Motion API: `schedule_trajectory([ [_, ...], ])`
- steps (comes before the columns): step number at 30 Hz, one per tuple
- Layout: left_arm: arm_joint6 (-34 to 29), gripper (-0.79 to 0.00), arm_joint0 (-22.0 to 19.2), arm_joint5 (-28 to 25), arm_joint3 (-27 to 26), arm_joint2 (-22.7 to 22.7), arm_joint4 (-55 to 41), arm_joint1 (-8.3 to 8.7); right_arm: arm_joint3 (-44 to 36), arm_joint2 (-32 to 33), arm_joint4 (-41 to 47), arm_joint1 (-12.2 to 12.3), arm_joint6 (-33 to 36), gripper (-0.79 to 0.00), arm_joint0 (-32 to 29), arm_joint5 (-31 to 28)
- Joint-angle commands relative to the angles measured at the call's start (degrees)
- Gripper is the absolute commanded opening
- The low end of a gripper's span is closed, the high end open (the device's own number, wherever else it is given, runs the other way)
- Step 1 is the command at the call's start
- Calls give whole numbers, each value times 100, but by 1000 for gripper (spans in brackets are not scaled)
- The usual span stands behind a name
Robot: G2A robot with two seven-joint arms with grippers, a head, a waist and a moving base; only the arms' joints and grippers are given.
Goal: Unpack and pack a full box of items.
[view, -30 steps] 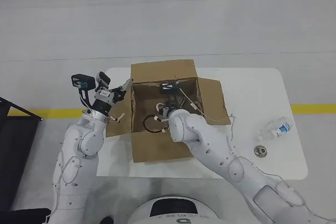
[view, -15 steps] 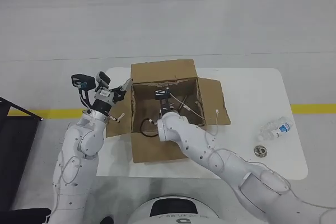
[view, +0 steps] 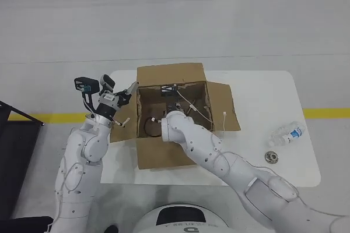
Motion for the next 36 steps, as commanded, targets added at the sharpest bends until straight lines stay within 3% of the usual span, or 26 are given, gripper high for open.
schedule_trajectory([
  [1,0,0,0,0,0,0,-1,0,-635,308,-17,112,86,-597,-208,-76],
  [5,0,0,0,0,0,0,-1,0,-2382,1165,-374,473,437,-520,-1048,-393],
  [10,0,0,0,0,0,0,-1,0,-4898,2559,-793,886,710,-486,-2726,-1019],
  [13,0,0,0,0,0,0,-1,0,-5911,3391,-616,1003,527,-400,-3619,-1233],
  [14,0,0,0,0,0,0,-1,0,-6149,3648,-509,1026,407,-188,-3878,-1280],
  [15,0,0,0,0,0,0,-1,0,-6345,3903,-407,1040,241,-43,-4125,-1273],
  [16,0,0,0,0,0,0,-1,0,-6511,4162,-360,1048,3,0,-4364,-1189],
  [21,0,0,0,0,0,0,-1,0,-6527,5081,621,1030,-1083,0,-5147,-1335],
  [36,0,0,0,0,0,0,-1,0,-6527,5131,683,1029,-1128,0,-5190,-1354],
])
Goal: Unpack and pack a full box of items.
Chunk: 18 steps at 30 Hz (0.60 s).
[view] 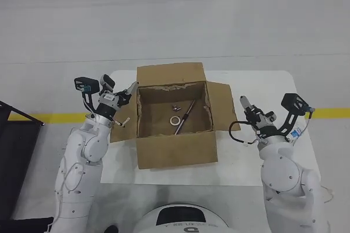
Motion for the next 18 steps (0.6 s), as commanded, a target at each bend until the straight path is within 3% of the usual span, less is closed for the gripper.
schedule_trajectory([
  [1,0,0,0,0,0,0,-1,0,71,24,-114,5,-63,0,-34,3],
  [4,0,0,0,0,0,0,-1,0,90,164,-532,53,190,0,-443,-164],
  [12,0,0,0,0,0,0,-1,0,498,1586,-1002,172,1250,0,-1480,-469],
  [18,0,0,0,0,0,0,-1,0,1012,1766,-1365,199,1828,0,-1358,-270],
])
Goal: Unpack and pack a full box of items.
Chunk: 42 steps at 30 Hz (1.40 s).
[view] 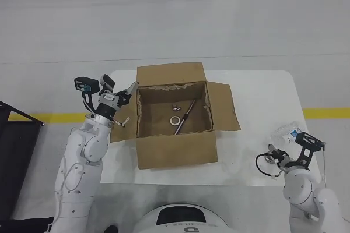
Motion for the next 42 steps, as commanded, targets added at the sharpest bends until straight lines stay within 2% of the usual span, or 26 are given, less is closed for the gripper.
schedule_trajectory([
  [1,0,0,0,0,0,0,-1,0,155,-15,-85,9,155,0,122,-3],
  [9,0,0,0,0,0,0,-1,0,862,-261,-603,39,688,0,644,-36],
  [11,0,0,0,0,0,0,-1,0,1076,-306,-663,46,832,-77,816,-74],
  [12,0,0,0,0,0,0,-1,0,1184,-308,-733,49,865,-197,899,-37],
  [13,0,0,0,0,0,0,-1,0,1252,-332,-743,49,917,-228,968,-46],
  [14,0,0,0,0,0,0,-1,0,1305,-330,-725,50,962,-225,1025,-63],
  [17,0,0,0,0,0,0,-1,0,1488,-300,-745,55,1062,-369,1161,-50],
  [22,0,0,0,0,0,0,-1,0,1774,-319,-776,55,1143,-431,1384,-34],
  [27,0,0,0,0,0,0,-1,0,1809,-366,-866,50,1168,-446,1419,-17],
  [36,0,0,0,0,0,0,-1,0,1881,-491,-979,35,1233,-526,1532,18],
  [40,0,0,0,0,0,0,-1,0,2004,-509,-1036,32,1277,-603,1619,35],
  [41,0,0,0,0,0,0,-1,0,2027,-511,-1051,31,1282,-643,1637,39],
  [42,0,0,0,0,0,0,-1,0,2041,-506,-1058,31,1284,-730,1646,36],
])
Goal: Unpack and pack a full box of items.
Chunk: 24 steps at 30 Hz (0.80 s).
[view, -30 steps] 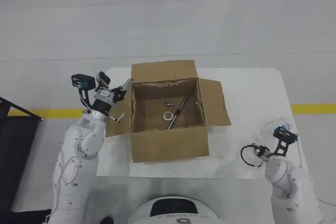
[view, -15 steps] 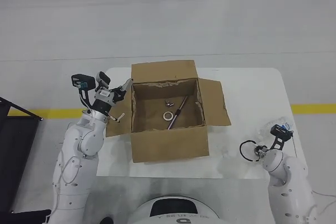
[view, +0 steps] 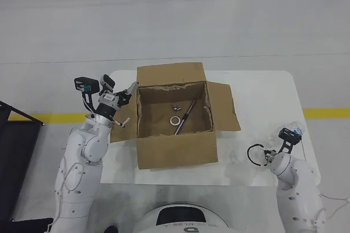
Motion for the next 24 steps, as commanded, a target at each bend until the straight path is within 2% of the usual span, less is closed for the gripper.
schedule_trajectory([
  [1,0,0,0,0,0,0,-1,0,8,19,-10,-1,7,-785,9,3],
  [8,0,0,0,0,0,0,-1,0,-277,224,185,-13,-92,-785,-223,25],
  [14,0,0,0,0,0,0,-1,0,-986,616,793,-49,-571,-785,-838,-80],
  [19,0,0,0,0,0,0,-1,0,-2034,1052,2099,-134,-1587,-785,-1613,-618],
  [24,0,0,0,0,0,0,-1,0,-2718,1414,4453,-254,-2426,-785,-2214,-1729],
])
